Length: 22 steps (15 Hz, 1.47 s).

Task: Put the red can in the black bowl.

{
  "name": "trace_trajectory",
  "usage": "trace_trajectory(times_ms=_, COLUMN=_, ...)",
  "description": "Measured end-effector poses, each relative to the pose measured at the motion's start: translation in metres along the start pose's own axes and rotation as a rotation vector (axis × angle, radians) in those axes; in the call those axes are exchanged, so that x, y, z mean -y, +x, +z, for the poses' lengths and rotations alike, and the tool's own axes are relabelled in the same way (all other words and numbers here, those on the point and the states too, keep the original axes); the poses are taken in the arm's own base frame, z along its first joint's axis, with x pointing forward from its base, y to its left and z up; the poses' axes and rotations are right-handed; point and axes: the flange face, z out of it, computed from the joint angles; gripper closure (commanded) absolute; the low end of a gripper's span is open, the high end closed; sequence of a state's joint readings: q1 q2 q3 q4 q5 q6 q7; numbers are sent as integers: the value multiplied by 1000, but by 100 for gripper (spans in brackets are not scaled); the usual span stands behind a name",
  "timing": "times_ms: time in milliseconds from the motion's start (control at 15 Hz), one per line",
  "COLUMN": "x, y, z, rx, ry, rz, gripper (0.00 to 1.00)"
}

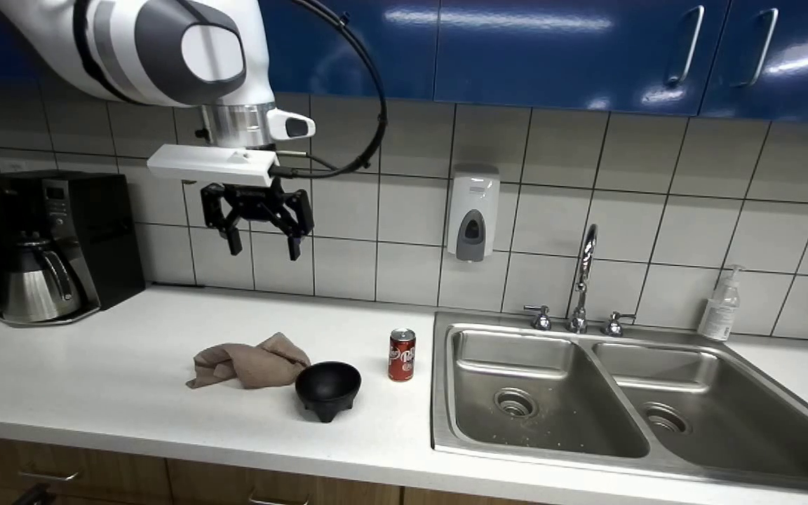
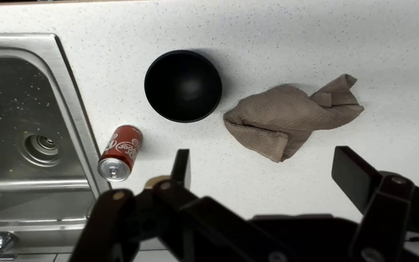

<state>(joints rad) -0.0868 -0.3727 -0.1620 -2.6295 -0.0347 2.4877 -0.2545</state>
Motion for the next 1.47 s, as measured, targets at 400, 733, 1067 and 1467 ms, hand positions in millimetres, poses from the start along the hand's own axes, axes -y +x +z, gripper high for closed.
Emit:
trace_trajectory(times_ms=400, x=-27, y=6, z=35, rx=23, ry=-32, rz=182, gripper=0)
trace_trajectory(times_ms=733, x=-48, y=22, z=58, rx=42, ry=-57, rz=316, gripper=0)
trace_trajectory(times_ms=1067, x=-66, y=39, z=87, rx=71, ry=-91, rz=409, gripper=0)
trace_trajectory(times_ms=1467, x=-92, y=61, z=119, rx=73, ry=-122, rz=485, gripper=0)
